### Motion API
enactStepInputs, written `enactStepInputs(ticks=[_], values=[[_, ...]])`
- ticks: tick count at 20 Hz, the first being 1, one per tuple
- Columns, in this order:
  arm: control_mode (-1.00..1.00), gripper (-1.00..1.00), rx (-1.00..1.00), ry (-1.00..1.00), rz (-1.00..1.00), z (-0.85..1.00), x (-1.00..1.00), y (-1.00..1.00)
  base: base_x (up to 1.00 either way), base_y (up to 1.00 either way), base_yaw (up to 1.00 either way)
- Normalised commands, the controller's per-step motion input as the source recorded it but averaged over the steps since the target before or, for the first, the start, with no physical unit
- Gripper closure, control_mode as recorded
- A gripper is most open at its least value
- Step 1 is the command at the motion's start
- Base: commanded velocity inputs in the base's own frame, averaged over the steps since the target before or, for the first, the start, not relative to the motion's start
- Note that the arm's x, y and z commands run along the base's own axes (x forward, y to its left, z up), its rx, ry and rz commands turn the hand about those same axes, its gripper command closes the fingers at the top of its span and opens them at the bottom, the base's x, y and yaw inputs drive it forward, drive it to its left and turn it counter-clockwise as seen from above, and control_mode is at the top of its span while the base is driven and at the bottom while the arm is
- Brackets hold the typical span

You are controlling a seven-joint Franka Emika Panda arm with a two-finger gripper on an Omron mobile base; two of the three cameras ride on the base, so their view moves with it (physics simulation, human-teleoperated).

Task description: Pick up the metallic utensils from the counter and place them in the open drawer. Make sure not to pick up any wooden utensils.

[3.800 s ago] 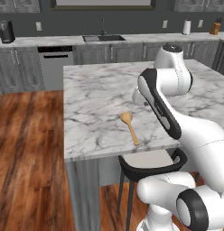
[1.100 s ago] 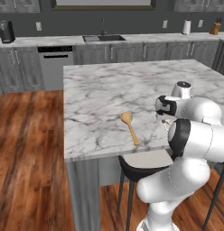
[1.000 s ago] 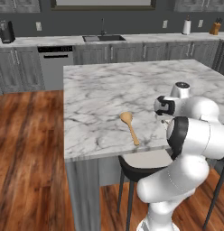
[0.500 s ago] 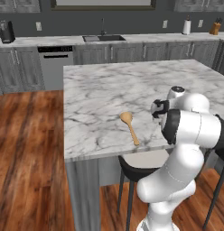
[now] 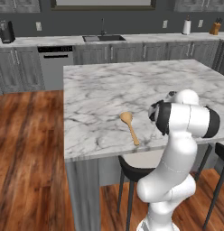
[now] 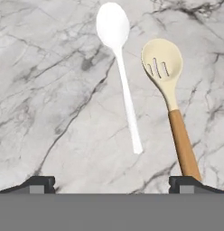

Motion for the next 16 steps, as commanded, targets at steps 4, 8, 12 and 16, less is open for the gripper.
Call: enactStepInputs(ticks=[4,8,12,16], values=[[-1.00,-1.00,0.00,0.00,0.00,-0.36,0.37,-0.03,0.00,0.00,0.00],[-1.00,-1.00,0.00,0.00,0.00,-0.28,0.44,0.00,0.00,0.00,0.00],[-1.00,-1.00,0.00,0.00,0.00,-0.23,0.42,-0.07,0.00,0.00,0.00],[-1.00,-1.00,0.00,0.00,0.00,-0.23,0.36,-0.13,0.00,0.00,0.00]])
